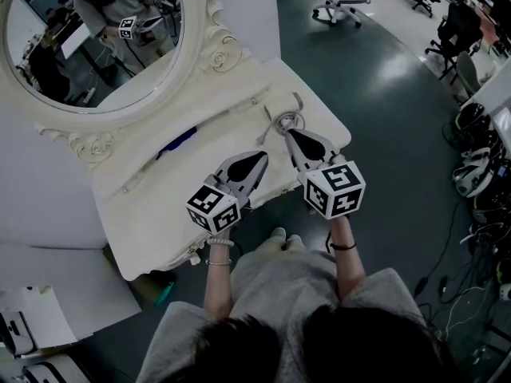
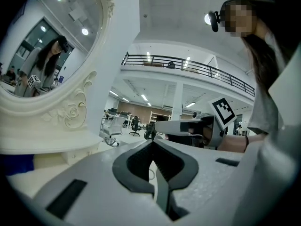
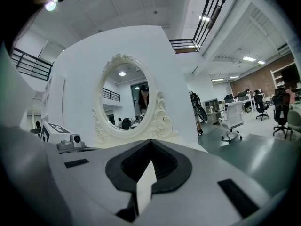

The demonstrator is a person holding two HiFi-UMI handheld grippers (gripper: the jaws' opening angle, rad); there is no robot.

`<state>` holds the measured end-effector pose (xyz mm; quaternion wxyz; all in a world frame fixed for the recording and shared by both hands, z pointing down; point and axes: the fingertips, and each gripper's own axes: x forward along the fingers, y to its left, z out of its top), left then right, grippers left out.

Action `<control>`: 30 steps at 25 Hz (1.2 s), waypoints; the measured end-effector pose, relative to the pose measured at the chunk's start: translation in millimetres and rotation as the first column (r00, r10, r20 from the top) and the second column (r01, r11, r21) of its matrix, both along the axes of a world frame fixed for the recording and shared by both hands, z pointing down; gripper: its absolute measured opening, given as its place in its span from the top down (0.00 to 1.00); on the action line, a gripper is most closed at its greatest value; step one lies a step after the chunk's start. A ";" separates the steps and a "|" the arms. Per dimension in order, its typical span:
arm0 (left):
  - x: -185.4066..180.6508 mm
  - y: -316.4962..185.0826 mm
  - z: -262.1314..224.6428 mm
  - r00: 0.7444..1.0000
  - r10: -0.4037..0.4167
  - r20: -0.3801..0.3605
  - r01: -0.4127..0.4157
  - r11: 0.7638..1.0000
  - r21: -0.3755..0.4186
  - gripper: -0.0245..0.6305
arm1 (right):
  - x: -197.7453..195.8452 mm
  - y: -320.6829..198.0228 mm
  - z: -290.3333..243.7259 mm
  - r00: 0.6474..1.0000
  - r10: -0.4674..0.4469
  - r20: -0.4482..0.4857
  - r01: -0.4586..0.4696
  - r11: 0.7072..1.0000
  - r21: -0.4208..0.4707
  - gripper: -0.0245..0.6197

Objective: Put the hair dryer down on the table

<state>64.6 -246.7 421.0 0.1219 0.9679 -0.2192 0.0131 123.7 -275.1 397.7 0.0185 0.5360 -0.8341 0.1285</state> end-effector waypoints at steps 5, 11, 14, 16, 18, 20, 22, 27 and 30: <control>1.7 12.0 -13.0 1.000 -0.008 -0.008 0.008 0.998 0.062 0.96 | 0.1 13.3 -5.5 1.000 -0.013 -0.008 0.014 0.999 0.034 0.96; 4.9 25.5 -17.2 1.000 -0.009 -0.022 0.011 0.996 0.087 0.96 | 2.1 31.0 -13.8 0.999 -0.012 -0.038 0.015 0.997 0.076 0.96; 8.4 31.8 -20.2 1.000 -0.001 -0.030 0.004 0.995 0.100 0.96 | 4.8 37.2 -21.7 0.999 -0.010 -0.037 0.014 0.995 0.103 0.96; 9.8 34.9 -21.9 0.999 0.002 -0.034 0.002 0.994 0.108 0.96 | 5.3 40.9 -23.6 0.999 -0.011 -0.036 0.015 0.994 0.110 0.96; 10.7 37.5 -23.7 0.999 0.007 -0.038 -0.002 0.994 0.113 0.96 | 6.2 44.8 -24.2 0.999 -0.009 -0.036 0.013 0.993 0.114 0.96; 12.2 39.8 -26.2 0.999 0.014 -0.040 -0.009 0.993 0.120 0.96 | 7.6 47.9 -25.6 0.999 -0.005 -0.035 0.009 0.993 0.118 0.96; 13.6 42.3 -28.3 0.999 0.020 -0.042 -0.014 0.992 0.127 0.96 | 8.6 50.5 -27.0 0.999 -0.003 -0.036 0.008 0.992 0.123 0.96; 13.1 46.9 -29.7 0.999 0.022 -0.048 -0.016 0.992 0.128 0.96 | 7.7 55.5 -29.8 0.999 -0.006 -0.042 0.011 0.992 0.129 0.96; 10.3 49.5 -29.2 0.999 0.022 -0.043 -0.017 0.992 0.128 0.96 | 5.2 58.2 -30.0 0.999 -0.009 -0.038 0.014 0.992 0.129 0.96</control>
